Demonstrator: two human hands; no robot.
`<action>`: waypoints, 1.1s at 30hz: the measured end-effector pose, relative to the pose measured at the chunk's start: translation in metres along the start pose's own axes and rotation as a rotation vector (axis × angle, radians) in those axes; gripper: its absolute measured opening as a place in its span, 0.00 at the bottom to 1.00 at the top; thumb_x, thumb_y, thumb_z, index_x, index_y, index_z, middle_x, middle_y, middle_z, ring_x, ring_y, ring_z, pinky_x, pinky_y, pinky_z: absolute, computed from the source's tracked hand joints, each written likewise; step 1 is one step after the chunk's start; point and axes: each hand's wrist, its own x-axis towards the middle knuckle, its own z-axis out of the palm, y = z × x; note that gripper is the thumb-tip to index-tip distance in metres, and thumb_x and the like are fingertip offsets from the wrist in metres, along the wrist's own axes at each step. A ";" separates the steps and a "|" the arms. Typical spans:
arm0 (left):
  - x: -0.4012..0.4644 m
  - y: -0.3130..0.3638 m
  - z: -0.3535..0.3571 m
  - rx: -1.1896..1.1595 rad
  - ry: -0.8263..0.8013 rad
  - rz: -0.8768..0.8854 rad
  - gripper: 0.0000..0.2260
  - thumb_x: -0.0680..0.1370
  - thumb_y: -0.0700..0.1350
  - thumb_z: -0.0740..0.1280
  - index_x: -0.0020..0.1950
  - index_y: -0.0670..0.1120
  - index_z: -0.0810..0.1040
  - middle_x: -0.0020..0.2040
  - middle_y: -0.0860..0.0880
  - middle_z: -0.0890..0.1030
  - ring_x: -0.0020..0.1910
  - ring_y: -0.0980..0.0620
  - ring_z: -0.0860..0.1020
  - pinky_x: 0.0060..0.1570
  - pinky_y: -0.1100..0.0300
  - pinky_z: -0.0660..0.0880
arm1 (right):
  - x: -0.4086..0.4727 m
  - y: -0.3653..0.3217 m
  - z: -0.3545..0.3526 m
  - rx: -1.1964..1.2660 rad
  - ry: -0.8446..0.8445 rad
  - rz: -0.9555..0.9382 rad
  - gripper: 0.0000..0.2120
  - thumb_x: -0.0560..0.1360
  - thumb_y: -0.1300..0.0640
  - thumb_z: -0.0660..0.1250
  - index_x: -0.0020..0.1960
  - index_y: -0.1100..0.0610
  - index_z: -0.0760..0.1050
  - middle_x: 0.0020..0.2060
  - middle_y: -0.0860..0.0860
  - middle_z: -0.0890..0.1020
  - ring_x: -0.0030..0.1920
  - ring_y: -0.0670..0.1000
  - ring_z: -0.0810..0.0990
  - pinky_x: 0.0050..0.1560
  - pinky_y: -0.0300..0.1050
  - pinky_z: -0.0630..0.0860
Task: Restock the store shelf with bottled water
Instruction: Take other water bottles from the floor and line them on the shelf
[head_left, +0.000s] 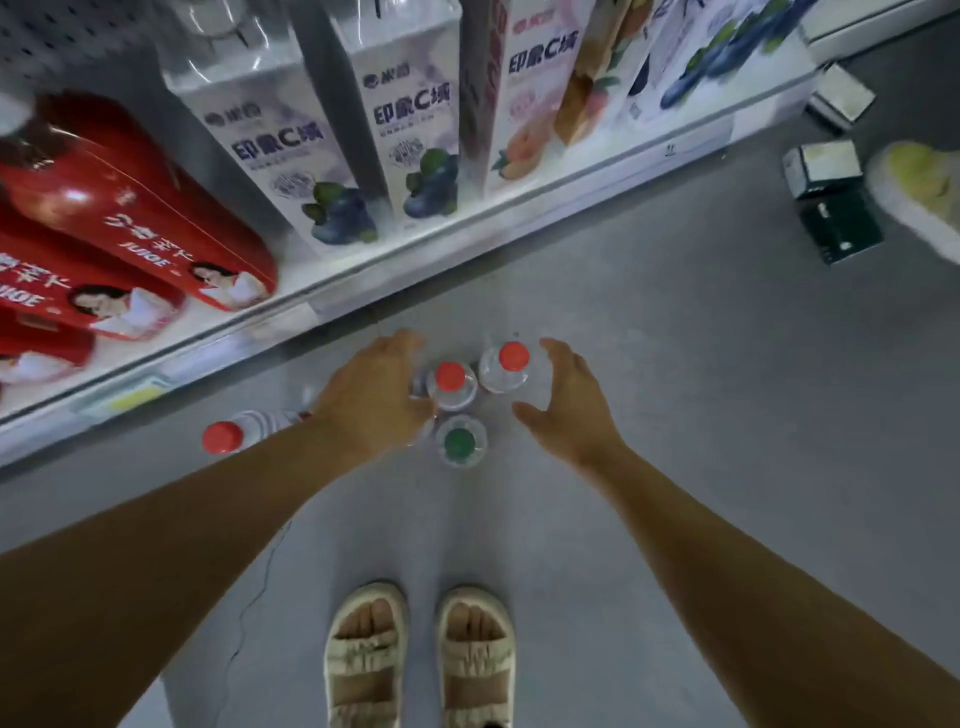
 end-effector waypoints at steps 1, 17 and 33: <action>0.008 -0.005 0.007 -0.003 0.001 0.006 0.28 0.73 0.47 0.71 0.70 0.46 0.65 0.67 0.45 0.72 0.64 0.44 0.72 0.62 0.54 0.68 | 0.011 0.005 0.011 0.007 0.009 -0.010 0.35 0.70 0.57 0.73 0.73 0.56 0.61 0.68 0.54 0.70 0.67 0.55 0.68 0.65 0.45 0.65; 0.066 -0.029 0.021 -0.238 0.097 0.087 0.19 0.77 0.53 0.63 0.66 0.48 0.69 0.66 0.50 0.73 0.62 0.52 0.72 0.60 0.59 0.67 | 0.092 0.038 0.048 0.433 0.238 0.103 0.26 0.65 0.58 0.78 0.60 0.58 0.74 0.51 0.51 0.81 0.48 0.49 0.79 0.40 0.27 0.71; -0.049 0.083 -0.138 -0.353 -0.034 0.068 0.15 0.76 0.47 0.67 0.62 0.49 0.71 0.56 0.51 0.75 0.59 0.50 0.75 0.63 0.52 0.70 | -0.031 -0.096 -0.185 0.714 0.285 0.083 0.22 0.65 0.45 0.76 0.52 0.55 0.77 0.48 0.51 0.84 0.48 0.52 0.83 0.53 0.57 0.79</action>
